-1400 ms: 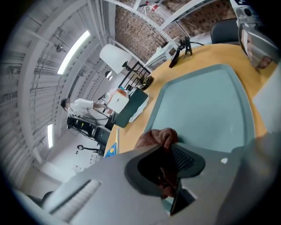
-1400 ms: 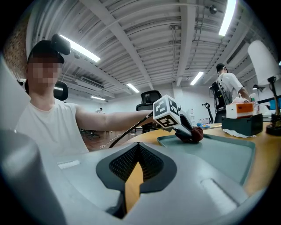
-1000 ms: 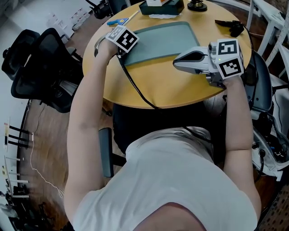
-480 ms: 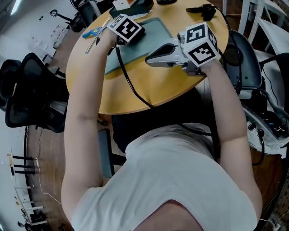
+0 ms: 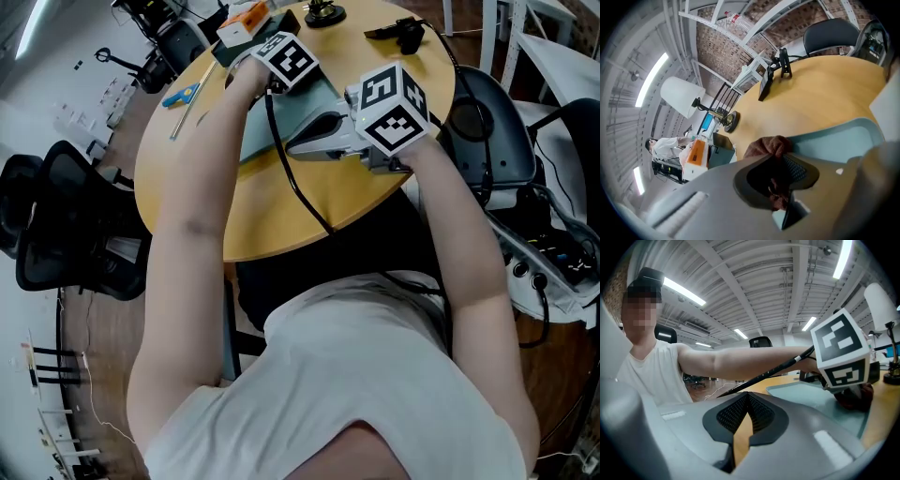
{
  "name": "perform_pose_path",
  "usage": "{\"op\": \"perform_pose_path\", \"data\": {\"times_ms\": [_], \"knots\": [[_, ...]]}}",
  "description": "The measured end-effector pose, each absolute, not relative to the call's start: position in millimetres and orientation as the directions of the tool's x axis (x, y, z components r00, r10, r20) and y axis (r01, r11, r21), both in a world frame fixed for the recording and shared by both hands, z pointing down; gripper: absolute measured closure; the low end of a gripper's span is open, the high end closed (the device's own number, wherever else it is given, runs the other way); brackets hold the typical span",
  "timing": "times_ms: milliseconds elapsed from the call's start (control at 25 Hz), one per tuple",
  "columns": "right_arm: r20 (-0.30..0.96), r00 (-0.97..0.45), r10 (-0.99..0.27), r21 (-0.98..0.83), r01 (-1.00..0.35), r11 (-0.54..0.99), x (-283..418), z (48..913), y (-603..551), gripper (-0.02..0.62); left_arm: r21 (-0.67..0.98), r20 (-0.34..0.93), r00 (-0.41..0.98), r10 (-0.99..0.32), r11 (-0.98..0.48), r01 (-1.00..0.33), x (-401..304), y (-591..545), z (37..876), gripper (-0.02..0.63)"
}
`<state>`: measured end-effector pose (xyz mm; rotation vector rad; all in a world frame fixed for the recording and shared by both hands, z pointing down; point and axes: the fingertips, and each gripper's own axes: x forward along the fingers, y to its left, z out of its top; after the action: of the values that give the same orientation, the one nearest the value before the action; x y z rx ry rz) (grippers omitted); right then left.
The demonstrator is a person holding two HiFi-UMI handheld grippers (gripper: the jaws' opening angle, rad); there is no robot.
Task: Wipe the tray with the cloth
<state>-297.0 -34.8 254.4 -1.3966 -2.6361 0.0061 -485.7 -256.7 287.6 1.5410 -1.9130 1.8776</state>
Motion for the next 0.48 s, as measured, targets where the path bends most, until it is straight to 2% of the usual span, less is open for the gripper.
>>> {"op": "perform_pose_path", "data": {"times_ms": [480], "knots": [[0.138, -0.554, 0.821, -0.077, 0.820, 0.567, -294, 253, -35, 0.594, -0.771, 0.595, -0.675, -0.437, -0.075, -0.632, -578, -129, 283, 0.224]]}}
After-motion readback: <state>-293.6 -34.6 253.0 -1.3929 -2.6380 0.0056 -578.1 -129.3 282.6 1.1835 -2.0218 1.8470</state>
